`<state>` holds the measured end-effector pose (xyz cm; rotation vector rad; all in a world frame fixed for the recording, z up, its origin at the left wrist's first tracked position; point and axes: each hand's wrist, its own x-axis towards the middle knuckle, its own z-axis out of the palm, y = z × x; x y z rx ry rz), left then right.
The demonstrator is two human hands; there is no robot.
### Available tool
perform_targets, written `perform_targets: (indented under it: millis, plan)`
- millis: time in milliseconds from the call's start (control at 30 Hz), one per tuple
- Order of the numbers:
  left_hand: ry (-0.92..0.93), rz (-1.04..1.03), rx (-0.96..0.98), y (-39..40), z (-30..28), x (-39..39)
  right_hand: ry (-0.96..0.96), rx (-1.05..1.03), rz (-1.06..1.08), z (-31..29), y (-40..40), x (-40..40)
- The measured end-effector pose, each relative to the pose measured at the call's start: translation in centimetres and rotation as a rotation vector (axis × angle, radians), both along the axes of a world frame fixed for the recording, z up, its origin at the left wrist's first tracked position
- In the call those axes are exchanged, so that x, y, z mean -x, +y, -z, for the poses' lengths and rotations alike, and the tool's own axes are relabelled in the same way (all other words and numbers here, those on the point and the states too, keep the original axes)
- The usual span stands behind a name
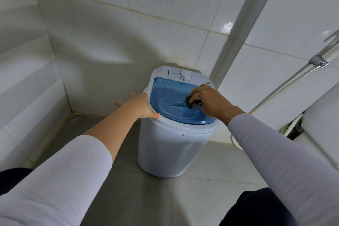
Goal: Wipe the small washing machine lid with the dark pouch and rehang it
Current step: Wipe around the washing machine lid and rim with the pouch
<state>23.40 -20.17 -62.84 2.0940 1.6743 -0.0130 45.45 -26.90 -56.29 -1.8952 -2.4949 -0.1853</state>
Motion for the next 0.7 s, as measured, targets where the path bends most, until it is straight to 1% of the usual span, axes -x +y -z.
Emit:
perform_targets:
  millis: [100,233,367,467,700]
  plan:
    - [0.005,-0.002,0.000,0.2,0.1,0.1,0.046,-0.088,-0.049,0.3,0.5,1.3]
    - [-0.014,-0.017,0.022,0.3,0.2,0.2,0.061,-0.061,-0.135,2.0,0.8,3.5]
    - [-0.068,-0.001,0.027,0.6,0.5,0.4,0.118,-0.058,-0.107,2.8,0.7,3.4]
    - [-0.039,0.002,0.028,0.6,0.5,0.4,0.127,-0.038,-0.097,2.7,0.4,3.0]
    - [-0.033,0.005,0.035,0.2,0.2,0.5,0.120,0.029,-0.049,2.0,0.1,1.3]
